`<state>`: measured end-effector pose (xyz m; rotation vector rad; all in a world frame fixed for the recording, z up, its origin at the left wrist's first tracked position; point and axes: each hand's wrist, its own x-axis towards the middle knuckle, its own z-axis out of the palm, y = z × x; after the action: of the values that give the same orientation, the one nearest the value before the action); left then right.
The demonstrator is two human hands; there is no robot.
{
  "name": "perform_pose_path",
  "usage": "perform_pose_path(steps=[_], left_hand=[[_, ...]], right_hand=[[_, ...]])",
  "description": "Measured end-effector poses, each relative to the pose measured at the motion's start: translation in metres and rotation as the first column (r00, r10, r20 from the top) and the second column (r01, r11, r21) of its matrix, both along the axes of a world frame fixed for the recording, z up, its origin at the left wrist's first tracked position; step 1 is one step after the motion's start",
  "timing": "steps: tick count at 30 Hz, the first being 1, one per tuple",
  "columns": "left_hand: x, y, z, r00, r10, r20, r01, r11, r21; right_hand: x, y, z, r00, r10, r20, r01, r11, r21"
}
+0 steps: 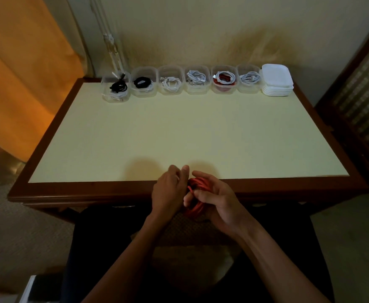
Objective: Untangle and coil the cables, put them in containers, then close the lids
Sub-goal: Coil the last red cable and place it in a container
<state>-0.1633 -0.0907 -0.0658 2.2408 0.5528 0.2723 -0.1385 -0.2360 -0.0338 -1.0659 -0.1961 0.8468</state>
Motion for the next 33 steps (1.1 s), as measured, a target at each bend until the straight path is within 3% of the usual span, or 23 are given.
perform_pose_path(steps=[2, 3, 5, 7, 10, 13, 15, 18, 23, 25, 26, 27, 28, 29, 30, 31, 32, 33], left_hand=[[-0.005, 0.0, -0.002, 0.991, 0.129, -0.04, -0.123, 0.984, 0.126], [-0.006, 0.002, -0.003, 0.989, 0.138, -0.055, -0.132, 0.987, 0.094], [-0.008, 0.003, -0.001, 0.99, 0.049, -0.134, -0.075, 0.979, -0.191], [-0.011, 0.004, 0.008, 0.972, -0.133, -0.194, 0.008, 0.843, -0.537], [-0.017, 0.003, 0.017, 0.958, -0.25, -0.141, 0.049, 0.626, -0.778], [-0.021, -0.006, 0.017, 0.991, -0.134, -0.028, 0.022, 0.358, -0.933], [-0.025, -0.011, 0.017, 0.996, -0.046, 0.08, 0.089, 0.22, -0.971], [-0.029, -0.01, 0.025, 0.966, 0.199, 0.166, 0.185, -0.081, -0.979], [-0.031, 0.01, 0.028, 0.861, 0.508, 0.001, 0.102, -0.171, -0.98], [-0.034, 0.012, 0.021, 0.849, 0.513, -0.126, -0.063, -0.139, -0.988], [-0.037, 0.011, 0.018, 0.856, 0.478, -0.196, -0.184, -0.072, -0.98], [-0.039, 0.009, 0.012, 0.871, 0.418, -0.257, -0.299, 0.039, -0.953], [-0.042, 0.006, 0.008, 0.898, 0.32, -0.301, -0.378, 0.215, -0.9], [-0.047, 0.004, 0.002, 0.919, 0.19, -0.346, -0.395, 0.463, -0.794], [-0.051, 0.002, -0.005, 0.916, 0.062, -0.396, -0.314, 0.724, -0.614], [-0.055, 0.001, -0.011, 0.889, -0.011, -0.458, -0.174, 0.916, -0.36], [-0.058, 0.0, -0.015, 0.871, 0.003, -0.492, -0.059, 0.993, -0.099], [-0.06, -0.002, -0.015, 0.89, 0.048, -0.454, -0.017, 0.997, 0.072]], right_hand=[[0.0, 0.0, -0.001, 0.997, -0.038, 0.073, 0.043, 0.996, -0.072], [0.001, -0.002, -0.001, 0.994, -0.053, 0.099, 0.064, 0.992, -0.11], [0.001, -0.003, -0.004, 0.993, -0.055, 0.101, 0.071, 0.984, -0.165], [0.0, -0.004, -0.008, 0.997, -0.041, 0.067, 0.053, 0.981, -0.189], [-0.004, -0.003, -0.014, 0.997, -0.065, 0.031, 0.07, 0.981, -0.182], [-0.005, 0.0, -0.019, 0.975, -0.216, 0.046, 0.221, 0.949, -0.223], [-0.004, 0.002, -0.023, 0.915, -0.402, 0.034, 0.399, 0.89, -0.22], [0.003, -0.004, -0.02, 0.814, -0.581, -0.016, 0.572, 0.807, -0.147], [0.018, -0.032, -0.012, 0.681, -0.711, -0.177, 0.717, 0.696, -0.039], [0.021, -0.038, -0.013, 0.664, -0.688, -0.292, 0.723, 0.69, 0.017], [0.022, -0.04, -0.013, 0.655, -0.668, -0.353, 0.727, 0.685, 0.052], [0.023, -0.04, -0.012, 0.645, -0.645, -0.409, 0.732, 0.675, 0.09], [0.023, -0.04, -0.01, 0.64, -0.626, -0.445, 0.738, 0.663, 0.128], [0.023, -0.039, -0.007, 0.643, -0.614, -0.458, 0.739, 0.655, 0.158], [0.022, -0.037, -0.004, 0.649, -0.61, -0.456, 0.737, 0.653, 0.176], [0.021, -0.036, -0.001, 0.651, -0.615, -0.444, 0.738, 0.65, 0.182], [0.02, -0.035, 0.001, 0.652, -0.624, -0.43, 0.74, 0.647, 0.183], [0.019, -0.033, 0.003, 0.652, -0.635, -0.414, 0.741, 0.648, 0.175]])
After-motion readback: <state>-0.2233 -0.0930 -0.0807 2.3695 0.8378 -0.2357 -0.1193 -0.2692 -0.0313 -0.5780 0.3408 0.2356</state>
